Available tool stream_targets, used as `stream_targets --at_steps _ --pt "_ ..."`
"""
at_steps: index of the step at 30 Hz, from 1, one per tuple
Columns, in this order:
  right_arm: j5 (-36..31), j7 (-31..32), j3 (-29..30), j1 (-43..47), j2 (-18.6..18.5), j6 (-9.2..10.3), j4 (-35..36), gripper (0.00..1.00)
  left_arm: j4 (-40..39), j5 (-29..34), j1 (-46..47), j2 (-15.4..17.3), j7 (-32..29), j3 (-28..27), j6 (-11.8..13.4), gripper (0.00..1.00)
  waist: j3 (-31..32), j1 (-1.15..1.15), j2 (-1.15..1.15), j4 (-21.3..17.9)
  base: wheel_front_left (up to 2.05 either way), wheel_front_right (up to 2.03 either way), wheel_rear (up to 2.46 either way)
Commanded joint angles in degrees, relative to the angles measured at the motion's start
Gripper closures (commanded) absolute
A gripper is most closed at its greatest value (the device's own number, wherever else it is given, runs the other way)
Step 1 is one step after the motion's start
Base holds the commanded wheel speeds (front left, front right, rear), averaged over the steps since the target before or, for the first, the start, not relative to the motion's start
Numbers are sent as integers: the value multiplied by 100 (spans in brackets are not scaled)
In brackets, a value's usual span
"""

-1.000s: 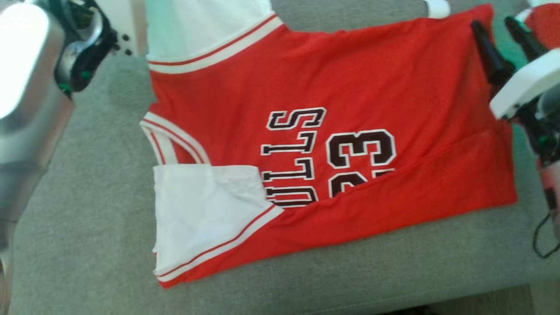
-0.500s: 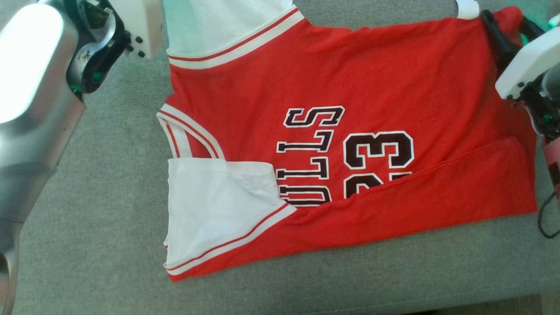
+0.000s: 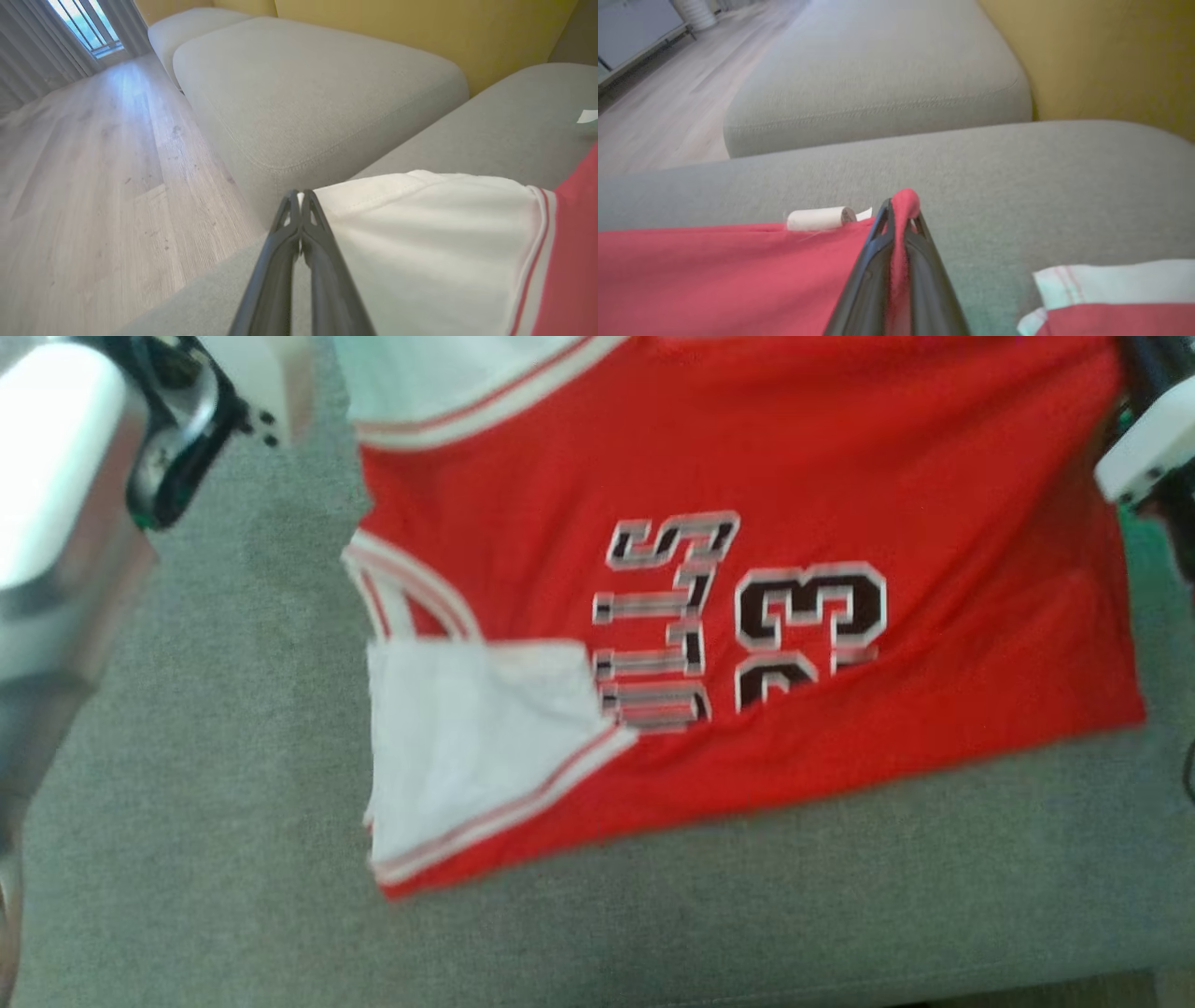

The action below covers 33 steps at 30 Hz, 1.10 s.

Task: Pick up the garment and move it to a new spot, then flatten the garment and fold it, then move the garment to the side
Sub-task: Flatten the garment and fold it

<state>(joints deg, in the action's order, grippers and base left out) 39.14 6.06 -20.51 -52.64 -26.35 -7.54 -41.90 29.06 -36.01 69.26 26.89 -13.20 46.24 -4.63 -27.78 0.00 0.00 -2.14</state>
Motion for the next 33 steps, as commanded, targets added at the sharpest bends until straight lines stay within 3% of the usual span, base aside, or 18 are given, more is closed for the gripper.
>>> stream_targets --at_steps 1,5,11,18,23,33 --pt "38 -102 3 -120 -137 5 122 100 -117 79 457 270 105 -288 4 100 10 0 0 0 0 0 0" --pt "93 -341 38 -214 -213 5 70 100 88 150 624 200 562 -371 8 100 104 0 0 21 0 0 0" --pt "251 -548 -93 8 -297 5 88 100 149 -239 299 103 685 -446 -88 100 292 0 0 65 0 0 0" --pt "458 -781 -235 543 -459 5 266 100 -499 -563 -670 430 778 -492 -5 100 525 0 0 116 0 0 0" --pt "556 -961 -259 925 -595 5 411 100 -1437 -767 -1572 824 779 -557 318 100 637 0 0 142 0 0 0" --pt "577 -1363 -184 1624 -652 5 548 100 -3430 -887 -3329 1413 891 -546 1298 100 677 0 0 241 0 0 0"
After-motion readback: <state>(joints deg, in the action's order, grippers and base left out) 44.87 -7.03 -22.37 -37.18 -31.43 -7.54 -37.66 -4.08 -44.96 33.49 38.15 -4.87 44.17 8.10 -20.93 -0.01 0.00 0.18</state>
